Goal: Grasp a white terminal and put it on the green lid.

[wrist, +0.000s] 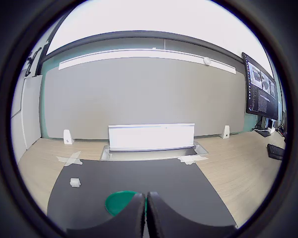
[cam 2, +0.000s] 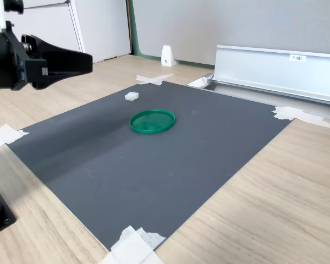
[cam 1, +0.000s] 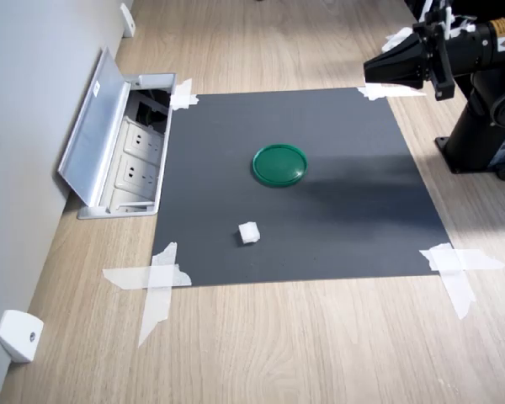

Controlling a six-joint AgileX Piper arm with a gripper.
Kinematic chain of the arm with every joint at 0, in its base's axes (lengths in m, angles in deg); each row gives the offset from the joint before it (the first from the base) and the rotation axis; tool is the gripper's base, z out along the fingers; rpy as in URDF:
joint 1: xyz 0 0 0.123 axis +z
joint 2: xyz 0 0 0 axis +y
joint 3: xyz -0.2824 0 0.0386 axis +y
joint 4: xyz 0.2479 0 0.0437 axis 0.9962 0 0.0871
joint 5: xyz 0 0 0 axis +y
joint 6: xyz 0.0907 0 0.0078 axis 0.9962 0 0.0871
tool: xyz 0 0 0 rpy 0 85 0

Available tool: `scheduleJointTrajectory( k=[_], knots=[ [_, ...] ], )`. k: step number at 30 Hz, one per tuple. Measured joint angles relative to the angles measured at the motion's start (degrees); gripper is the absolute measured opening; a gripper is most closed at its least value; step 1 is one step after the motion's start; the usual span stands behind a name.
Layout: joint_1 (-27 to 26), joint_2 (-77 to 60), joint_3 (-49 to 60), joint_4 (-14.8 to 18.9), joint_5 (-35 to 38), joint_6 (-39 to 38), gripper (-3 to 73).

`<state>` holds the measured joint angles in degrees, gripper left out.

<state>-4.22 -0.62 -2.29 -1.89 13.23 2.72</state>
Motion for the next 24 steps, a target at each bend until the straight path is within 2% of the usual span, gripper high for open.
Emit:
scheduleJointTrajectory(
  k=[17,24],
  knots=[
    [0.0,0.11,-0.14,0.06,0.0,0.0,-0.9],
    [0.0,10.42,-4.99,0.0,0.98,0.04,-0.9]
  ],
)
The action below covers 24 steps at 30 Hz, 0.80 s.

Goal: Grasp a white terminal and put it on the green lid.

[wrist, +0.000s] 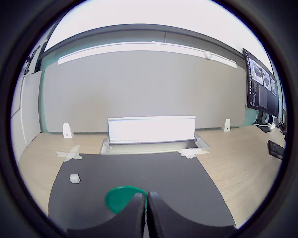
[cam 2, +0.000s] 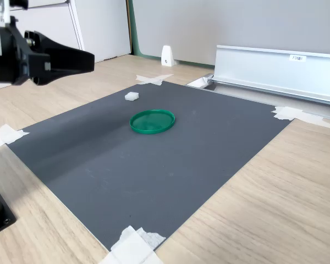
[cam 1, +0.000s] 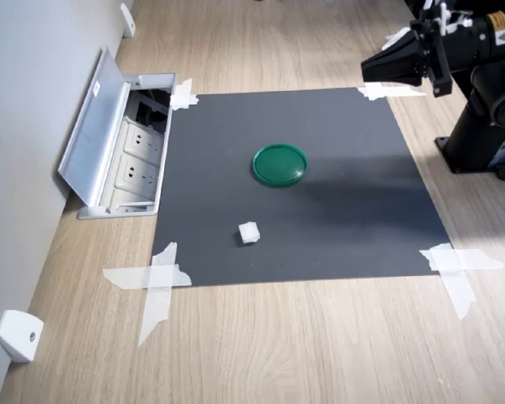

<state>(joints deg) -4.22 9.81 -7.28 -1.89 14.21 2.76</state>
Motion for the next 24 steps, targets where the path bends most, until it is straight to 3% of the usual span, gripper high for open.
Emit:
scheduleJointTrajectory(
  k=[5,17,24],
  knots=[
    [0.0,8.17,-5.89,-0.34,5.23,0.0,-0.9],
    [0.0,26.68,-23.41,-1.42,26.53,-0.4,-0.9],
    [0.0,37.93,-31.37,-0.13,38.6,-10.48,-0.9]
  ],
)
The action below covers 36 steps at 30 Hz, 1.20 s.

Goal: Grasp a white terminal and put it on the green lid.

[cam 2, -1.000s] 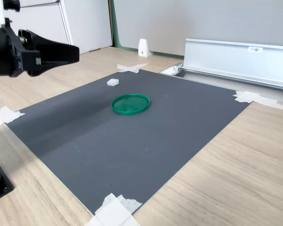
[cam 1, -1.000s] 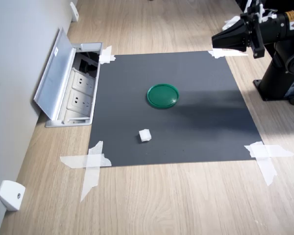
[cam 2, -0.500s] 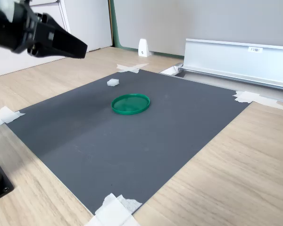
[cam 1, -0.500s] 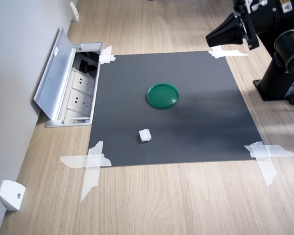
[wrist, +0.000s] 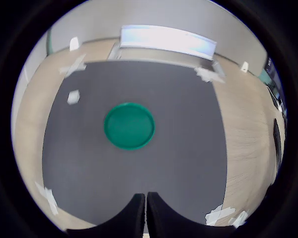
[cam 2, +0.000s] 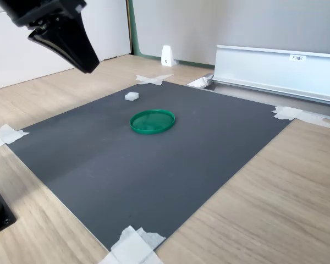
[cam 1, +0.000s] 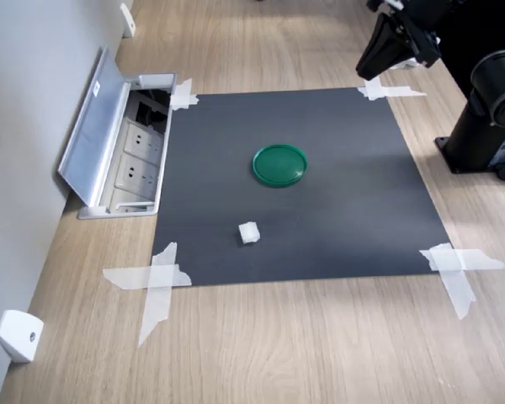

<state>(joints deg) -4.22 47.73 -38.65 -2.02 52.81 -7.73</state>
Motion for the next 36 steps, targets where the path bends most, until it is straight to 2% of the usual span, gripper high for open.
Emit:
scheduleJointTrajectory(
  k=[6,10,13,17,19,23,26,31,36],
  knots=[
    [0.0,9.09,-6.21,2.02,5.9,-8.04,-0.3],
    [0.0,15.34,-10.75,2.52,8.24,-9.13,6.3],
    [0.0,20.03,-14.43,4.42,8.38,-10.01,18.1],
    [0.32,26.03,-18.76,6.82,8.01,-11.62,40.1],
    [1.91,28.51,-20.68,5.77,7.51,-12.07,50.5],
    [8.04,33.17,-24.74,3.48,6.53,-11.82,63.8],
    [12.44,36.86,-27.61,3.01,6.53,-10.32,67.3],
    [18.81,43.32,-32.06,2.95,5.64,-6.23,68.2],
    [22.8,50.14,-34.83,0.15,2.62,2.01,68.2]
  ],
)
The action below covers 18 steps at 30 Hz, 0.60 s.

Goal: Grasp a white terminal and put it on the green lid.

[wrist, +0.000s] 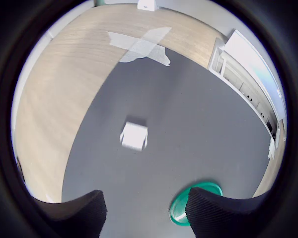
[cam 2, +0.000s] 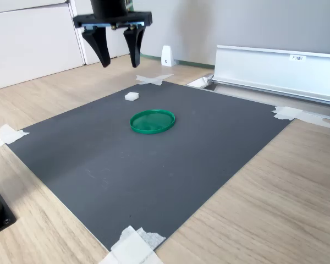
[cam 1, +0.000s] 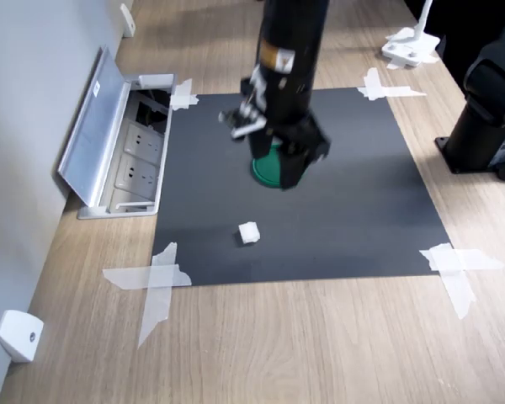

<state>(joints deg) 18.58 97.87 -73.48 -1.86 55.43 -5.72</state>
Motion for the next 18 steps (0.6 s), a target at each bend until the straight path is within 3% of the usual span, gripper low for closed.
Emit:
scheduleJointTrajectory(
  k=[11,18],
  knots=[
    [2.44,7.45,-0.91,-1.32,-6.39,10.72,68.2],
    [2.44,8.28,-0.97,-1.05,-9.17,11.64,68.2]
  ],
)
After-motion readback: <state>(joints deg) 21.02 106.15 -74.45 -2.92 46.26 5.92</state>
